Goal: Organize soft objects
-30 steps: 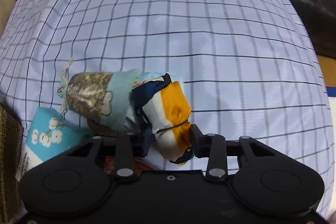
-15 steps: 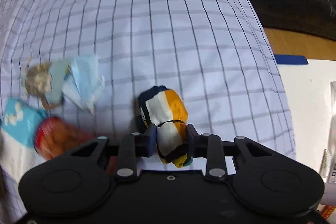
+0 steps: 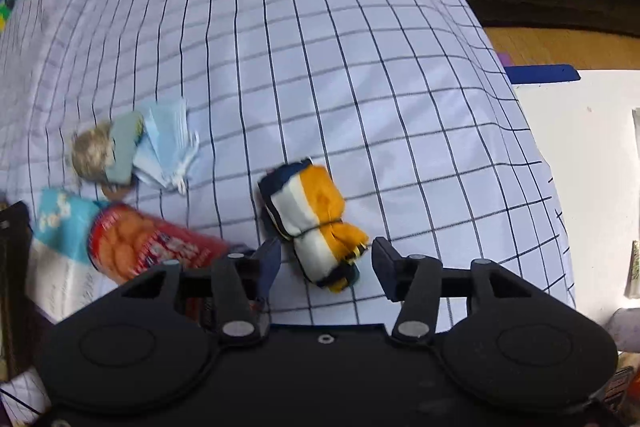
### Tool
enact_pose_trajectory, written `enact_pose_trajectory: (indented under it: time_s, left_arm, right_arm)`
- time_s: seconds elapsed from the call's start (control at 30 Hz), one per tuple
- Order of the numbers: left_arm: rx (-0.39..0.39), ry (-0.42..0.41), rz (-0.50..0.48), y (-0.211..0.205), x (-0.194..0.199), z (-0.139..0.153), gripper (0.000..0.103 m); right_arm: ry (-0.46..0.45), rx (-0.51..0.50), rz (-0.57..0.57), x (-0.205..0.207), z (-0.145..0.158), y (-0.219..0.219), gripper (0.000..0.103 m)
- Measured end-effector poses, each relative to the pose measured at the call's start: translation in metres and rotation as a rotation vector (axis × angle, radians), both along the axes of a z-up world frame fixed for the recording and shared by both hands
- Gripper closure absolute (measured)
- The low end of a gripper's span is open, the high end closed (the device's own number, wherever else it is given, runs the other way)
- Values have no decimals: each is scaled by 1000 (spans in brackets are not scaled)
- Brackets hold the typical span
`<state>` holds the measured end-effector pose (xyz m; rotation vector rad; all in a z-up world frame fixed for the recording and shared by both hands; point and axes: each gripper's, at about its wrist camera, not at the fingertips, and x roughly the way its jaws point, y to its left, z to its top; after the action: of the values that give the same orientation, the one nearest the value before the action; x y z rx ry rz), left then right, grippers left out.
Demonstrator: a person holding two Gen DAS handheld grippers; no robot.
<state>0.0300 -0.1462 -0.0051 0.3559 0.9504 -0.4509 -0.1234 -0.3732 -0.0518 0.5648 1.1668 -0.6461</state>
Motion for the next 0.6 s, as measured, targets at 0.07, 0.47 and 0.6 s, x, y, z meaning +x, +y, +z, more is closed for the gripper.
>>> enact_pose_trajectory:
  time_s: [0.07, 0.47, 0.6]
  left_arm:
    - [-5, -6, -8, -14, 6, -2, 3]
    - [-2, 40, 18, -58, 38, -45, 3]
    - [-34, 65, 33, -62, 42, -48, 3]
  right_arm:
    - [-12, 2, -6, 2, 2, 0, 48]
    - [-41, 17, 29, 5, 4, 4, 39]
    - [-32, 14, 46, 6, 0, 5, 35]
